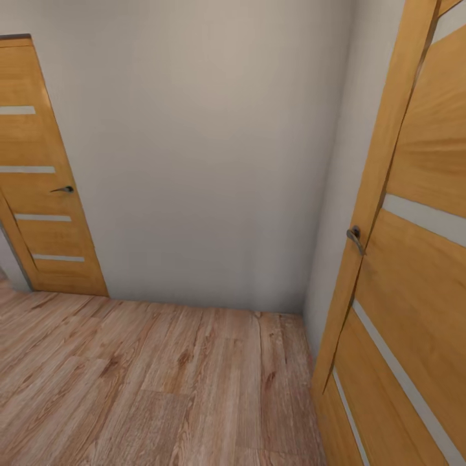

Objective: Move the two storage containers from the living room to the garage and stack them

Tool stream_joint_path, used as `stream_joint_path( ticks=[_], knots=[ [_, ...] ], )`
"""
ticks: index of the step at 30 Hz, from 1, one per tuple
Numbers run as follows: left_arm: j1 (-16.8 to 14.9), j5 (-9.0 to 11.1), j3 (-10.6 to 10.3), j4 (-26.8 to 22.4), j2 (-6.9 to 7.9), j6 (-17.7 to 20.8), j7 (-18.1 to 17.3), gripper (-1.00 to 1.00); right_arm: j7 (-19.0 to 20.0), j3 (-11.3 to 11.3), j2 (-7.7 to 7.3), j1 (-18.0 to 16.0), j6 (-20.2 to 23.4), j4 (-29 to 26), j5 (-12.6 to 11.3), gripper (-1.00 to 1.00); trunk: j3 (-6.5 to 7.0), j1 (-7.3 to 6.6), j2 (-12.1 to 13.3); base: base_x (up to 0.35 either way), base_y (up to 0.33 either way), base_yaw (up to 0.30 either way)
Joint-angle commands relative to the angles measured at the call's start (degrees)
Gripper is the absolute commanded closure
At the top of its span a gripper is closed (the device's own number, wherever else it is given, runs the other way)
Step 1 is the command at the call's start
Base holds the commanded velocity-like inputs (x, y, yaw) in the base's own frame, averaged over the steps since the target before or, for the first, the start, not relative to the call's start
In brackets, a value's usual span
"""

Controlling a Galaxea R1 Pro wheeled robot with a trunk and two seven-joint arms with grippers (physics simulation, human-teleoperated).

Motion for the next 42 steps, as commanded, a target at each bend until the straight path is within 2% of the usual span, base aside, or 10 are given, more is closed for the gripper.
stream_joint_path(
  ticks=[1,18,42],
  knots=[
    [-0.01,0.11,0.33,-0.02,-0.02,-0.07,0.0,-1.0,0.11,0.25,-0.02,-0.08,-0.34,0.18,0.09,-1.0,-0.05,0.0,-0.03,0.0,0.0,0.078],
    [-0.01,0.09,0.33,-0.02,0.01,-0.07,0.0,-1.0,0.11,0.36,-0.33,-0.09,-0.52,0.18,0.4,-1.0,-0.05,0.0,-0.03,0.013,0.0,0.041],
    [-0.01,0.14,0.33,-0.02,0.15,0.01,0.0,-1.0,0.11,0.44,-0.33,-0.09,-0.52,0.18,0.45,-1.0,-0.05,0.0,-0.03,0.317,0.0,0.0]
  ],
)
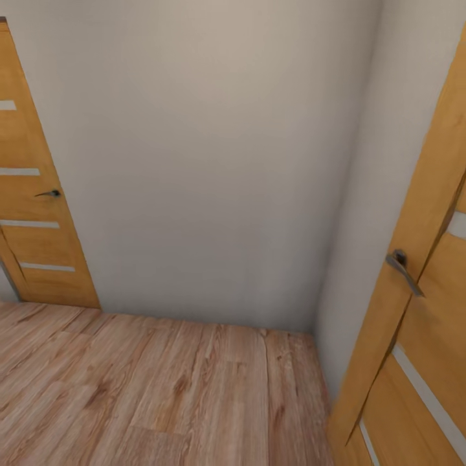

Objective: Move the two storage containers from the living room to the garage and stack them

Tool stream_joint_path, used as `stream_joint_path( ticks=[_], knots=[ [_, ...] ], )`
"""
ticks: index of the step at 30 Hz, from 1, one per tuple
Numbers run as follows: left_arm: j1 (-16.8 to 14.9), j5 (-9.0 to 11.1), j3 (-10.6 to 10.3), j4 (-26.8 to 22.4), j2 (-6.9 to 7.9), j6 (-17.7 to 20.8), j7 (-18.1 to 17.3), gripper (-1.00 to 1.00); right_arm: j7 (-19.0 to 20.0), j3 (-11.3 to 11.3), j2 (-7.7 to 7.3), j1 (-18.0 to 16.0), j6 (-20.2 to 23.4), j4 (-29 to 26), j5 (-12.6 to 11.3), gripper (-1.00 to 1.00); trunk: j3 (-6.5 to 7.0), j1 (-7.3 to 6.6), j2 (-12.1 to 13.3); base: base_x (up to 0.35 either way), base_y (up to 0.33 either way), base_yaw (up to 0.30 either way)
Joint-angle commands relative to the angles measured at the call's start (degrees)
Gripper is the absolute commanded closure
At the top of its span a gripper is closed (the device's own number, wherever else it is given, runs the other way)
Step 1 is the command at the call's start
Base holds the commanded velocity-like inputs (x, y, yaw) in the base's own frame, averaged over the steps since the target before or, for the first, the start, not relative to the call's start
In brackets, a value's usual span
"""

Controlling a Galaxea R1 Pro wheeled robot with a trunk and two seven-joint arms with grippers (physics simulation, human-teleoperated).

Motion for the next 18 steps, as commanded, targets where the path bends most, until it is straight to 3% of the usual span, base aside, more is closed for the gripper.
stream_joint_path(
  ticks=[1,18],
  knots=[
    [-0.01,0.12,0.33,-0.03,-0.02,-0.07,0.0,-1.0,0.1,0.21,-0.01,-0.08,-0.34,0.18,0.12,-1.0,-0.05,0.03,-0.03,0.321,0.0,0.0],
    [-0.01,0.12,0.33,-0.03,-0.02,-0.07,0.0,-1.0,0.1,0.46,0.6,-0.06,0.25,0.17,0.16,-1.0,-0.05,0.03,-0.03,0.321,0.0,0.0]
  ],
)
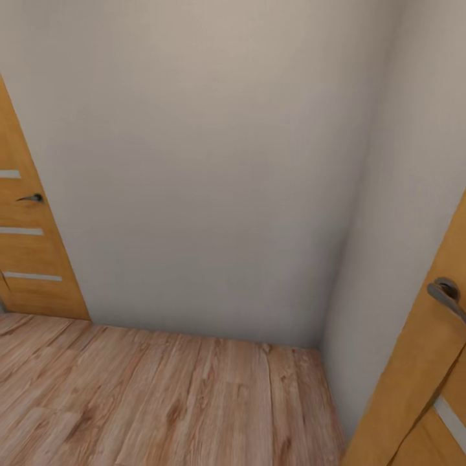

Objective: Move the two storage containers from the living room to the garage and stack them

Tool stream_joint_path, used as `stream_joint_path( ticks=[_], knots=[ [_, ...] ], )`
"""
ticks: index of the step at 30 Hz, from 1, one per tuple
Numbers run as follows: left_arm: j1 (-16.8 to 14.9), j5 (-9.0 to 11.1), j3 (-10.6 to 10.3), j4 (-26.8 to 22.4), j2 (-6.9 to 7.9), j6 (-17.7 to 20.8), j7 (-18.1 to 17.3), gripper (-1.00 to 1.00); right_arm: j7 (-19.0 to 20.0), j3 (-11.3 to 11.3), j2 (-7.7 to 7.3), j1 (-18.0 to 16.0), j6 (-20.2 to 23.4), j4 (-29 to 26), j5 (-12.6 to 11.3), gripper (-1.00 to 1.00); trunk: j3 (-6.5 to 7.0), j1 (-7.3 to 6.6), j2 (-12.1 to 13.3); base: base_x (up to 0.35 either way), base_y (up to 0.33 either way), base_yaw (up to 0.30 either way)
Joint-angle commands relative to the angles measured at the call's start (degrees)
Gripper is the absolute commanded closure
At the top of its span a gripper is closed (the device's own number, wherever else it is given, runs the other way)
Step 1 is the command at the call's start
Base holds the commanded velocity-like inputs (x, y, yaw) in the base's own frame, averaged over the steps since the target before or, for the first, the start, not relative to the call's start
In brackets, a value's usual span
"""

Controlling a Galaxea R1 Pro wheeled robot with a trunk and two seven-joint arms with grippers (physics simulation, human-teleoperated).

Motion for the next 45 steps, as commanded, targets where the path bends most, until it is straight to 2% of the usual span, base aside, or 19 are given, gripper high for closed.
stream_joint_path(
  ticks=[1,8,22,32,45],
  knots=[
    [-0.01,0.12,0.33,-0.03,-0.02,-0.07,0.0,-1.0,0.11,0.17,0.01,-0.07,-0.34,0.18,0.13,-1.0,-0.05,0.03,-0.03,0.321,0.0,0.0],
    [-0.01,0.12,0.33,-0.03,-0.02,-0.07,0.0,-1.0,0.04,0.12,-0.05,-0.09,-0.54,0.13,0.13,-1.0,-0.05,0.03,-0.03,0.321,0.0,0.062],
    [-0.01,0.12,0.33,-0.03,-0.02,-0.07,0.0,-1.0,0.03,0.12,-0.18,-0.09,-0.5,0.15,0.13,-1.0,-0.05,0.03,-0.03,0.321,0.0,0.238],
    [-0.01,0.12,0.33,-0.03,-0.02,-0.07,0.0,-1.0,0.03,0.12,-0.11,-0.08,-0.56,0.16,0.13,-1.0,-0.05,0.03,-0.03,0.321,0.0,0.08],
    [-0.01,0.12,0.33,-0.03,-0.02,-0.15,0.0,-1.0,-0.05,0.04,0.14,-0.07,-0.74,0.15,0.08,-1.0,-0.05,0.03,-0.03,0.266,0.0,0.259]
  ],
)
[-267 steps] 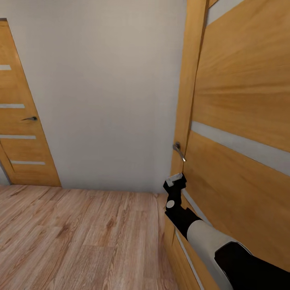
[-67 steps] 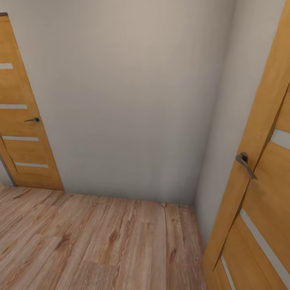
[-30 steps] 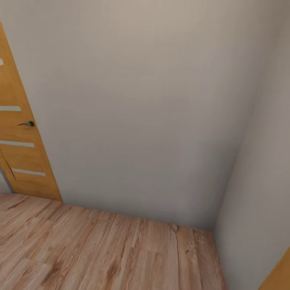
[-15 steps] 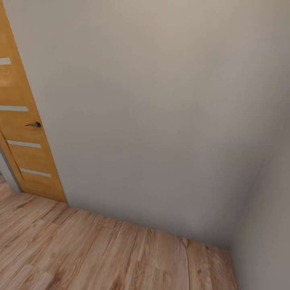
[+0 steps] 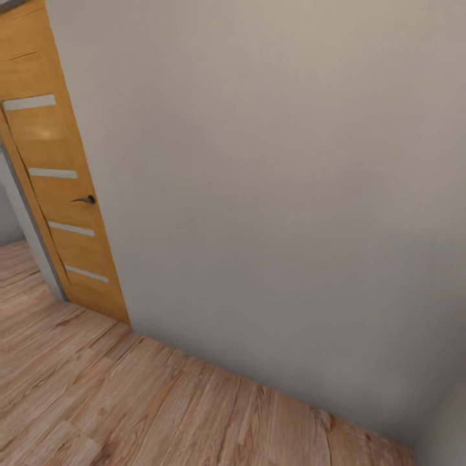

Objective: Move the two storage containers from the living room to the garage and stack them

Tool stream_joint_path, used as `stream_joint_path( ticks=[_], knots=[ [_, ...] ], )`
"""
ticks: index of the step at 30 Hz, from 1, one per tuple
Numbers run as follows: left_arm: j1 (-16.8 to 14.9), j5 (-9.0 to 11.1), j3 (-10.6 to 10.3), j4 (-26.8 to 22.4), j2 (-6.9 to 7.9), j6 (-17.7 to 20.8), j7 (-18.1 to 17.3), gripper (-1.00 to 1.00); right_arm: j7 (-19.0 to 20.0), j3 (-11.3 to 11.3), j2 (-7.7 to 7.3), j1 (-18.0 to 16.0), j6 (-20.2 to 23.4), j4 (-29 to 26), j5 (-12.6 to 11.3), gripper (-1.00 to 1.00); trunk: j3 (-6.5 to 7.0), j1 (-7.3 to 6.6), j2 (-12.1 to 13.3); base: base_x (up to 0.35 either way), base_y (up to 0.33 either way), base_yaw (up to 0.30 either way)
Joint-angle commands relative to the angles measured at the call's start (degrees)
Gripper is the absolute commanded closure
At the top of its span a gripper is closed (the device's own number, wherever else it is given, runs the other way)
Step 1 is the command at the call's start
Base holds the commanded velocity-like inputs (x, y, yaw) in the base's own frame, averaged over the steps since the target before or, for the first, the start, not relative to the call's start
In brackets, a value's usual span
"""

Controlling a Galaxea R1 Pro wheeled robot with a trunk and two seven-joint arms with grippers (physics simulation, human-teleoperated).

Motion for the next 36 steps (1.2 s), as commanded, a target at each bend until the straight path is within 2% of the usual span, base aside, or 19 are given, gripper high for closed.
stream_joint_path(
  ticks=[1,20,27,36],
  knots=[
    [-0.01,0.12,0.38,-0.02,-0.02,-0.08,0.0,-1.0,0.1,0.14,0.2,-0.09,-0.39,0.14,0.13,-1.0,-0.05,0.01,-0.03,0.023,0.0,0.274],
    [-0.01,0.14,0.42,-0.06,0.04,-0.08,0.04,-1.0,0.04,0.52,0.35,-0.1,-0.53,0.11,0.42,-1.0,-0.05,0.01,-0.03,0.002,0.0,0.274],
    [-0.01,1.27,0.18,-0.11,-0.32,-0.11,-0.01,-1.0,0.02,0.34,0.37,-0.1,-0.62,0.11,0.32,-1.0,-0.05,0.01,-0.03,0.0,0.0,0.274],
    [-0.01,1.18,-0.07,0.01,0.18,-0.07,0.0,-1.0,0.01,0.21,0.31,-0.08,-0.63,0.11,0.15,-1.0,-0.05,0.01,-0.03,0.0,0.0,0.274]
  ],
)
